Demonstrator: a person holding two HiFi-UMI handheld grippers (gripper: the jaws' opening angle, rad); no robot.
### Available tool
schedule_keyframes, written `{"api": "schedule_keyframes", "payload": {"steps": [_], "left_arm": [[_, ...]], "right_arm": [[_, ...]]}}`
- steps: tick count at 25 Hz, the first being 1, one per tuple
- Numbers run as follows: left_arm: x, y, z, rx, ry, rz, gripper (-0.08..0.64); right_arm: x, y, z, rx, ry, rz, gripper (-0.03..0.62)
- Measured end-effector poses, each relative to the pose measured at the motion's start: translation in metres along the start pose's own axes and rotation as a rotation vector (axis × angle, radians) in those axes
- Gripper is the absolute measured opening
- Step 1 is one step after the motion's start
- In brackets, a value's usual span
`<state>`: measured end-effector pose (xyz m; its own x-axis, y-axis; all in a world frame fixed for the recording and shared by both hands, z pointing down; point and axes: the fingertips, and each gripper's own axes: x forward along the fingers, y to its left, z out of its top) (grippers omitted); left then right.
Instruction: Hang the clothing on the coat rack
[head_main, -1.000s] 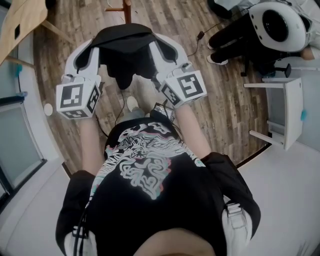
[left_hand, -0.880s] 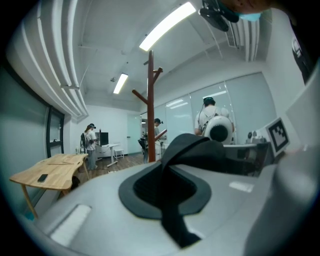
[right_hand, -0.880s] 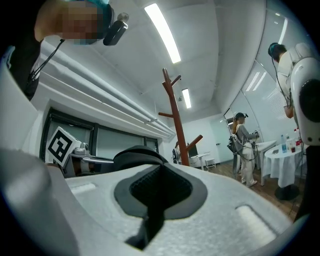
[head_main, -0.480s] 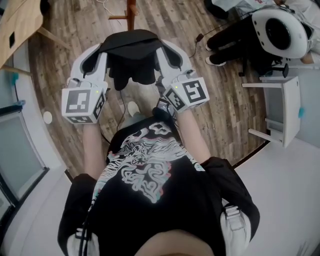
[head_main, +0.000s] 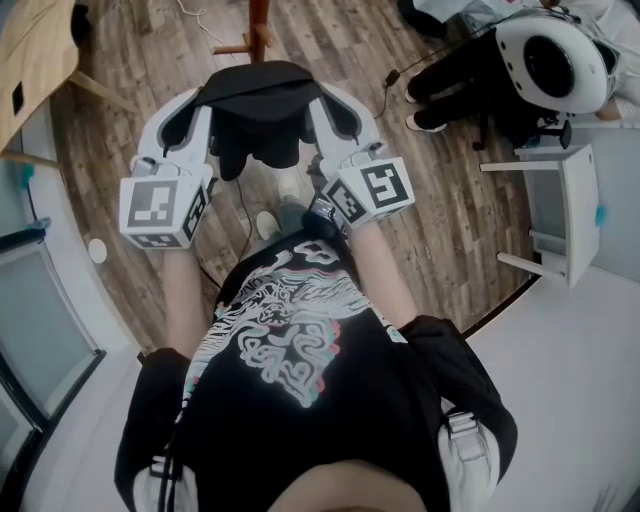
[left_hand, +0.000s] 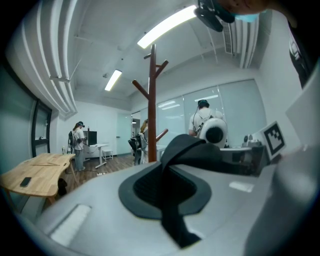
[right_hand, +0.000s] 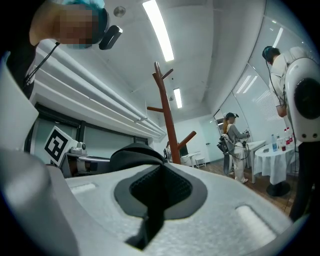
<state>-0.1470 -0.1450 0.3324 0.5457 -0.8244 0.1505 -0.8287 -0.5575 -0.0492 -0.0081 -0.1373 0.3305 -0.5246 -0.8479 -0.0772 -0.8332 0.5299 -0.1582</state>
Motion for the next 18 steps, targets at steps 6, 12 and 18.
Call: {"api": "schedule_keyframes", "payload": {"steps": [6,12,18], "left_arm": [[0.021,0.002,0.0,0.005,0.007,-0.026,0.002],[0.035,0.006,0.0,-0.004,0.004,-0.037,0.002],[0.056,0.003,0.001,-0.003,0.013,-0.043,0.002]], "right_arm": [[0.009,-0.017,-0.001,0.007,-0.005,-0.024,0.008],[0.018,-0.028,0.001,0.001,-0.011,-0.029,0.008],[0.026,-0.053,0.003,0.012,-0.015,-0.039,0.008]]}}
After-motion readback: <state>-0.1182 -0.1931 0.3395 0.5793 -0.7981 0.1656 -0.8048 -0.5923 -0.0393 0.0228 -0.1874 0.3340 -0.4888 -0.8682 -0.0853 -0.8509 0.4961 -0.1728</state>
